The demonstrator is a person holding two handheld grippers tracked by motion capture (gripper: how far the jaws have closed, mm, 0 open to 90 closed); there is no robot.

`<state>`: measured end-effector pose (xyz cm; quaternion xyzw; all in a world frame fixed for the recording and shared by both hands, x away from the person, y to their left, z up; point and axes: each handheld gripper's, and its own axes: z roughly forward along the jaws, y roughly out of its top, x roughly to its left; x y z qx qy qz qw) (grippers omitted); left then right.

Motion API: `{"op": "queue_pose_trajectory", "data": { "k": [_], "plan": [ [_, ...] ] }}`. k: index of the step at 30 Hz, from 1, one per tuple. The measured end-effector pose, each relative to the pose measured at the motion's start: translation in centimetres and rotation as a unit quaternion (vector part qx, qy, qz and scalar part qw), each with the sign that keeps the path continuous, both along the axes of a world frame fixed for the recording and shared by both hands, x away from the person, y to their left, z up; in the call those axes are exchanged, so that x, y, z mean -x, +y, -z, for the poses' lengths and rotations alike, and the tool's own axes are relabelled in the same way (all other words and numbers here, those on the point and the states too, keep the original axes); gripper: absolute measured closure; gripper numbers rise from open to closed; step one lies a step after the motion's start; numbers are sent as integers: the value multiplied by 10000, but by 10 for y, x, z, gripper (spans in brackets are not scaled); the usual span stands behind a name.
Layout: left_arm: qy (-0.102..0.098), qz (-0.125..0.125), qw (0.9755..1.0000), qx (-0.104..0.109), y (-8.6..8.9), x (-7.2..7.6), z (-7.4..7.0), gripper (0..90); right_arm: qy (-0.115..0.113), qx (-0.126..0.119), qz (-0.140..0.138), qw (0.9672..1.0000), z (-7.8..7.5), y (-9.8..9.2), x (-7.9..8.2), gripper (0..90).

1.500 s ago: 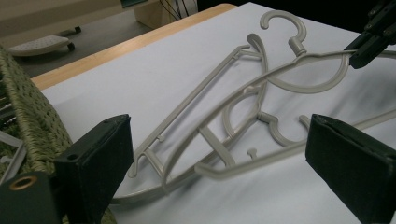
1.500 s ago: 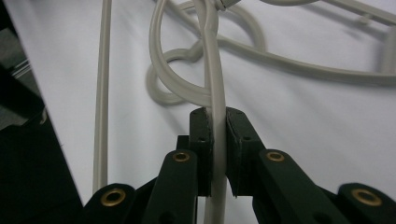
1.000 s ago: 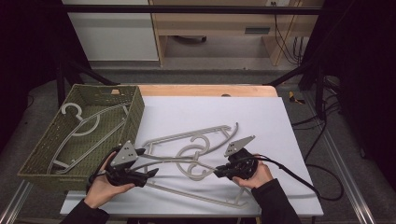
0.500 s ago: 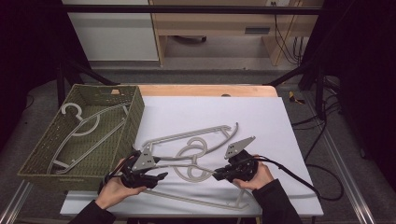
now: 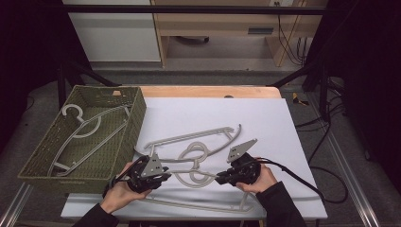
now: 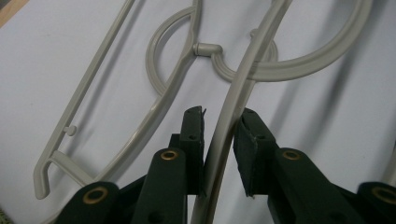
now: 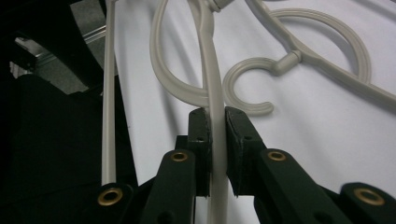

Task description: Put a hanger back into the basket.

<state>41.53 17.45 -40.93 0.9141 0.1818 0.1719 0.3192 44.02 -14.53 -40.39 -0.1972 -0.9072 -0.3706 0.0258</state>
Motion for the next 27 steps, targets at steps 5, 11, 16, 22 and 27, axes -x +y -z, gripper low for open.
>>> {"op": "queue_pose_trajectory", "data": {
  "k": [5, 11, 16, 22, 27],
  "plan": [
    [105, 137, 9998, 40, -2, 5, -1, 770, -180, 131, 176, 9996, 1, -2, -1, 754],
    [154, 280, 9993, 171, -4, 12, -3, 806, -322, 156, 497, 9981, 0, -7, -3, 703],
    [183, 263, 9985, 437, -3, 16, -8, 824, -536, -105, 754, 9957, -2, -14, -5, 624],
    [108, 24, 9984, 555, 0, 16, -12, 824, -879, -507, 1031, 9895, -8, -22, -5, 465],
    [58, -257, 9969, 745, 8, 14, -18, 824, -1334, -792, 1501, 9764, -17, -37, -3, 327]
  ]
}}
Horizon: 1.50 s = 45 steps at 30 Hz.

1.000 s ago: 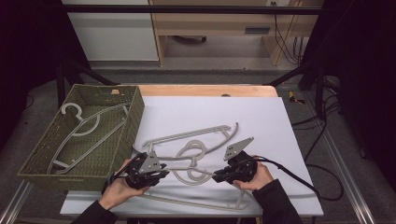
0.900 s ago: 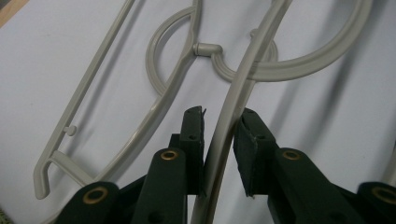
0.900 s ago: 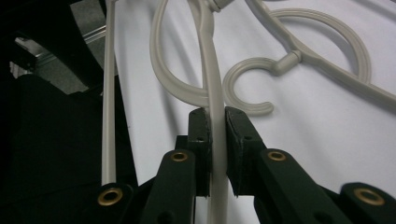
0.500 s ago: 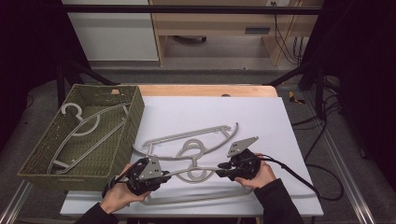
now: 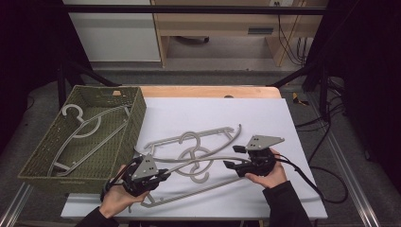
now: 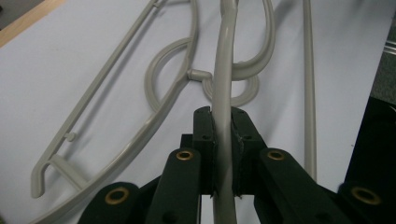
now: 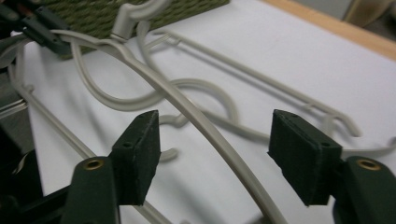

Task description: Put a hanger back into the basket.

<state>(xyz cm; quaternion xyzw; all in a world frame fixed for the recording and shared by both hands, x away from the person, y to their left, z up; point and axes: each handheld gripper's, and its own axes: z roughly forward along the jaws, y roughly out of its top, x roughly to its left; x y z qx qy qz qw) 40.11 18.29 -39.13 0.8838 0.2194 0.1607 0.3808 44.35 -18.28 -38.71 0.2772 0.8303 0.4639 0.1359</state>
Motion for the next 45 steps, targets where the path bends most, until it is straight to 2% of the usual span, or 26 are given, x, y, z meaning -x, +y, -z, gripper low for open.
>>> {"op": "queue_pose_trajectory", "data": {
  "k": [1, 2, 3, 6, 7, 8, 9, 12, 15, 16, 17, 21, 22, 23, 24, 26, 28, 30, 34, 42, 45],
  "plan": [
    [-7, -64, 10000, 47, 2, -1, -1, 824, -81, -51, 92, 9999, -1, -4, 0, 296],
    [-16, -134, 9999, 75, 4, -1, -3, 824, -197, -160, 308, 9992, -4, -10, 0, 262],
    [-53, -215, 9997, 105, 7, -2, -5, 824, -197, -160, 308, 9992, -4, -10, 0, 262],
    [-151, -482, 9985, 219, 16, -3, -12, 824, -291, -386, 632, 9968, -9, -21, 1, 190],
    [-151, -482, 9985, 219, 16, -3, -12, 824, -329, -418, 696, 9962, -10, -24, 2, 178],
    [-206, -582, 9977, 279, 20, -3, -16, 824, -349, -453, 743, 9956, -11, -26, 2, 161],
    [-206, -582, 9977, 279, 20, -3, -16, 824, -349, -453, 743, 9956, -11, -26, 2, 161],
    [-299, -729, 9961, 398, 30, -3, -25, 824, -401, -556, 1003, 9926, -13, -36, 2, 124],
    [-351, -791, 9952, 451, 35, -3, -30, 824, -380, -616, 1089, 9914, -13, -40, 1, 111],
    [-394, -853, 9942, 532, 40, -3, -35, 824, -367, -636, 1176, 9903, -13, -44, 1, 101],
    [-394, -853, 9942, 532, 40, -3, -35, 824, -367, -636, 1176, 9903, -13, -44, 1, 101],
    [-505, -949, 9918, 687, 52, -1, -48, 824, -343, -645, 1289, 9890, -11, -51, 1, 82],
    [-576, -991, 9906, 752, 58, 0, -54, 824, -324, -649, 1326, 9885, -10, -53, 0, 80],
    [-576, -991, 9906, 752, 58, 0, -54, 824, -299, -660, 1360, 9880, -10, -54, -1, 79],
    [-661, -1053, 9887, 838, 64, 1, -61, 824, -281, -659, 1388, 9877, -9, -55, -1, 78],
    [-705, -1087, 9877, 873, 66, 1, -64, 824, -283, -639, 1383, 9879, -9, -56, -1, 76],
    [-870, -1127, 9859, 874, 75, -1, -73, 824, -257, -628, 1435, 9873, -7, -57, -2, 70],
    [-905, -1193, 9846, 908, 80, -4, -78, 824, -244, -624, 1452, 9871, -6, -58, -3, 67],
    [-955, -1258, 9833, 900, 90, -12, -86, 824, -253, -654, 1488, 9864, -7, -59, -3, 64],
    [-897, -1460, 9815, 851, 114, -31, -97, 824, -266, -694, 1570, 9848, -6, -63, -3, 56],
    [-928, -1550, 9798, 856, 125, -37, -102, 823, -254, -671, 1566, 9850, -5, -62, -4, 56]
  ]
}}
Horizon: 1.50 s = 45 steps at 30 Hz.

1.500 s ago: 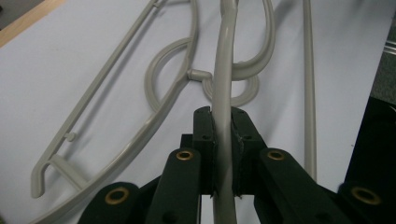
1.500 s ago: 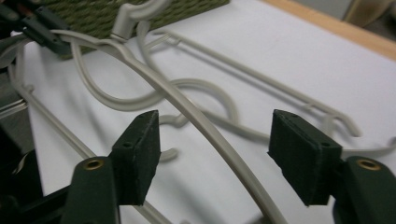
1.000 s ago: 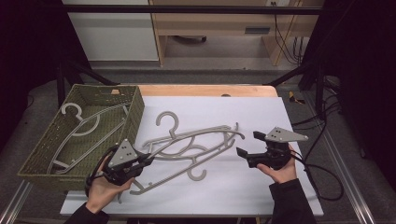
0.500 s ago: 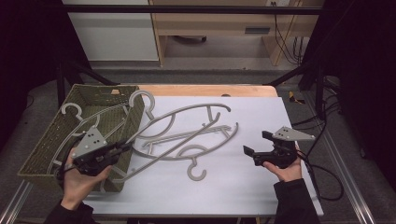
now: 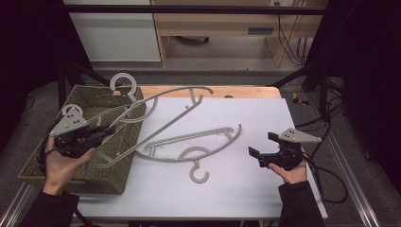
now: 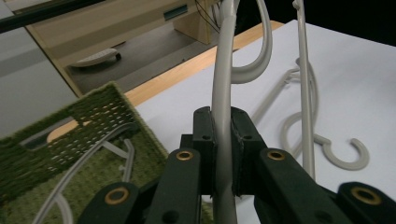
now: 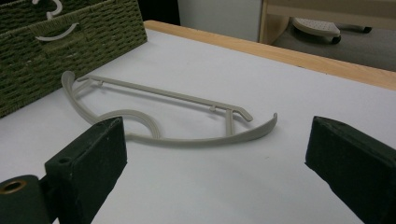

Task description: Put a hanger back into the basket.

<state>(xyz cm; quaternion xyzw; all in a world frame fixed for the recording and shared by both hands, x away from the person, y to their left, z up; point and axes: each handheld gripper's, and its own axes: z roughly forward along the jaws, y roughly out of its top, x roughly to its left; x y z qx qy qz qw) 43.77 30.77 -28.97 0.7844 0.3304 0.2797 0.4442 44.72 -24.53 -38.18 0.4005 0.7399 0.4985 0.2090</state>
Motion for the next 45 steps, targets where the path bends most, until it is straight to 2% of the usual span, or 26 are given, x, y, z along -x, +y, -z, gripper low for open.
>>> {"op": "queue_pose_trajectory", "data": {
  "k": [2, 3, 5, 6, 8, 11, 13, 17, 19, 24, 31, 37, 45],
  "plan": [
    [-69, -39, 10000, -14, 8, -4, -3, 824, 12, 28, -1, 10000, 1, 0, 0, 56],
    [-79, -134, 9999, -29, 16, -6, -6, 824, 13, 41, 1, 10000, 1, 0, 0, 56],
    [-91, -163, 9998, -32, 20, -7, -7, 824, 17, 36, -3, 10000, 1, 0, 0, 56],
    [-97, -224, 9997, -46, 29, -11, -9, 823, 19, 27, 15, 10000, 1, 0, -1, 56],
    [-112, -249, 9996, -75, 33, -12, -9, 824, 23, 42, 14, 10000, 1, 0, -1, 55],
    [-98, -370, 9991, -171, 47, -19, -9, 823, 17, 32, 25, 10000, 1, 0, -1, 55],
    [-91, -361, 9992, -146, 50, -20, -8, 823, 17, 31, 24, 10000, 1, 0, 0, 56],
    [-34, -515, 9986, -128, 67, -25, -7, 823, 26, 28, 22, 10000, 0, -1, 0, 56],
    [-30, -547, 9984, -149, 71, -26, -6, 823, 25, 34, 35, 10000, 1, -1, 0, 56],
    [53, -733, 9971, -202, 86, -33, -1, 823, 32, 44, 28, 10000, 1, 0, -1, 56],
    [230, -972, 9948, -201, 112, -42, 13, 823, 51, 82, 15, 10000, 2, 0, -2, 56],
    [291, -1091, 9935, -169, 126, -41, 22, 823, 83, 94, 17, 9999, 3, 0, -2, 56],
    [305, -1184, 9923, -210, 141, -36, 27, 822, 67, 88, 36, 9999, 3, -1, -2, 56]
  ]
}}
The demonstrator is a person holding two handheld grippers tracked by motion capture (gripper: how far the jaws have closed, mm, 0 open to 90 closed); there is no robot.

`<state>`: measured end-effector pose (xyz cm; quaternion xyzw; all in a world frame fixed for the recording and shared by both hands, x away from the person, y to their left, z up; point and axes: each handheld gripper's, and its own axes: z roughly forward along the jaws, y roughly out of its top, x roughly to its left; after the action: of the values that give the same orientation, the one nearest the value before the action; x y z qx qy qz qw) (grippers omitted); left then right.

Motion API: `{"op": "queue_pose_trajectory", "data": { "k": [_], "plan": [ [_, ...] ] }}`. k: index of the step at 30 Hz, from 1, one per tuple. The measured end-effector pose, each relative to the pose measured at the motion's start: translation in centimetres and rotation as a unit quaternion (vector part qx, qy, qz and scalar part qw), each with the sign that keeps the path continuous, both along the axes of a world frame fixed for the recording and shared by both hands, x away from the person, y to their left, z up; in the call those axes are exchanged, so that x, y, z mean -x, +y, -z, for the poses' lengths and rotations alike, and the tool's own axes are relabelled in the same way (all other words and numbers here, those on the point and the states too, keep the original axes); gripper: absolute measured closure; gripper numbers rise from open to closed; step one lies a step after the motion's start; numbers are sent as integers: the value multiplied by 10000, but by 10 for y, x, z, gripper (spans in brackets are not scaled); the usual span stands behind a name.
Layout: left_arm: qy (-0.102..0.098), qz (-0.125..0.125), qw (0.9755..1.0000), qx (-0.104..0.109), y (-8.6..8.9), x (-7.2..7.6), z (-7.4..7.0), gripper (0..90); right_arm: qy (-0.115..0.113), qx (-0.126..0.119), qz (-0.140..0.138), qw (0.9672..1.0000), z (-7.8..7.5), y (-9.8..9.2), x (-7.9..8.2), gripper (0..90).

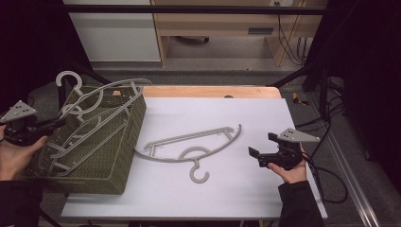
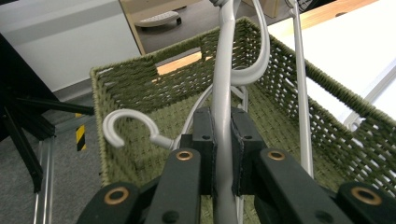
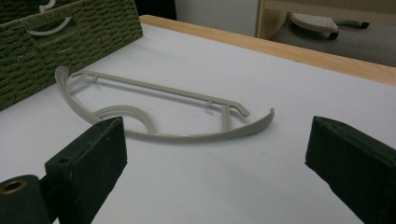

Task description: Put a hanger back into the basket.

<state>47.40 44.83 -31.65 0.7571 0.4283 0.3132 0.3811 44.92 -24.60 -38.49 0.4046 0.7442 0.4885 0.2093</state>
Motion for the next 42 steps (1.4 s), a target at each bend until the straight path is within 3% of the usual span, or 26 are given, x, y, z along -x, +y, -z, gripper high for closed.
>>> {"op": "queue_pose_trajectory", "data": {
  "k": [11, 23, 26, 29, 32, 37, 38, 42],
  "plan": [
    [139, -193, 9996, -117, 22, 6, 10, 822, 21, 15, -18, 10000, 1, 0, 0, 53],
    [217, -412, 9989, -109, 33, 5, 16, 823, 35, 30, -12, 10000, 1, 1, -1, 52],
    [278, -470, 9983, -195, 33, 3, 19, 822, 39, 32, -8, 10000, 1, 1, -1, 52],
    [415, -407, 9973, -460, 23, -2, 24, 822, 40, 33, -18, 10000, 1, 1, 0, 52],
    [543, -415, 9960, -575, 20, -5, 29, 822, 44, 30, -17, 10000, 1, 1, 0, 52],
    [737, -432, 9947, -568, 16, -8, 42, 822, 47, 32, -21, 10000, 1, 1, 0, 52],
    [804, -458, 9946, -460, 17, -10, 47, 822, 47, 34, -21, 10000, 1, 1, 0, 52],
    [992, -487, 9931, -402, 18, -12, 53, 820, 48, 41, -38, 10000, 1, 1, 0, 52]
  ]
}}
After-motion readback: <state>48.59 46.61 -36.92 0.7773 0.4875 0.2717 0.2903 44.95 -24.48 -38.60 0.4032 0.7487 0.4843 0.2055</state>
